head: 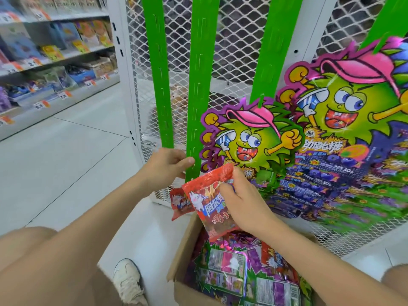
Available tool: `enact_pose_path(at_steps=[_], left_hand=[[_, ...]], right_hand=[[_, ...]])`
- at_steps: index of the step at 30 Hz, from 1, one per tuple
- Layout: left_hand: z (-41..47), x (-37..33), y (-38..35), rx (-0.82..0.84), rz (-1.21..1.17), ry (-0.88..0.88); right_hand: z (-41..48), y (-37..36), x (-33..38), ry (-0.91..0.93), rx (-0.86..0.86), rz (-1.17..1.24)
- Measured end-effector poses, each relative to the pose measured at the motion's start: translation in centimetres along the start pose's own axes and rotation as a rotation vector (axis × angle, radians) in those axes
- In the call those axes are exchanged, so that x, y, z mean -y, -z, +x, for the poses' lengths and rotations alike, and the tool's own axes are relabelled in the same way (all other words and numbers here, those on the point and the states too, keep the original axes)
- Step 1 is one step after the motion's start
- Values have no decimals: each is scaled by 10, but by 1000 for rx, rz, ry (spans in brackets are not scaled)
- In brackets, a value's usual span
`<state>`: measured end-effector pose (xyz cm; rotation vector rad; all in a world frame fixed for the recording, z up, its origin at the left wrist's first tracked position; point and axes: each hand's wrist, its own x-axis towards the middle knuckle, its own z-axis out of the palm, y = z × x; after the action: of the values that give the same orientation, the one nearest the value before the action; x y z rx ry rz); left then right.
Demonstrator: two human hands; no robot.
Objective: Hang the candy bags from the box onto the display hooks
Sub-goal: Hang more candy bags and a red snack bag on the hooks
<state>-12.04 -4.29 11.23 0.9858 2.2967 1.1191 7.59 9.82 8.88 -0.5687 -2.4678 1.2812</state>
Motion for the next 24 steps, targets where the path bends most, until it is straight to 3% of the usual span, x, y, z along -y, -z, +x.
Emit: enact_pose_path(at_steps=[9, 13, 24], left_hand=[[-15, -18, 8, 112, -106, 123], [-16, -16, 9, 143, -120, 113], [-25, -15, 7, 96, -16, 12]], right_hand=[[17, -26, 15, -53, -60, 183], [26, -37, 14, -56, -179, 210], [28, -49, 18, -202, -202, 319]])
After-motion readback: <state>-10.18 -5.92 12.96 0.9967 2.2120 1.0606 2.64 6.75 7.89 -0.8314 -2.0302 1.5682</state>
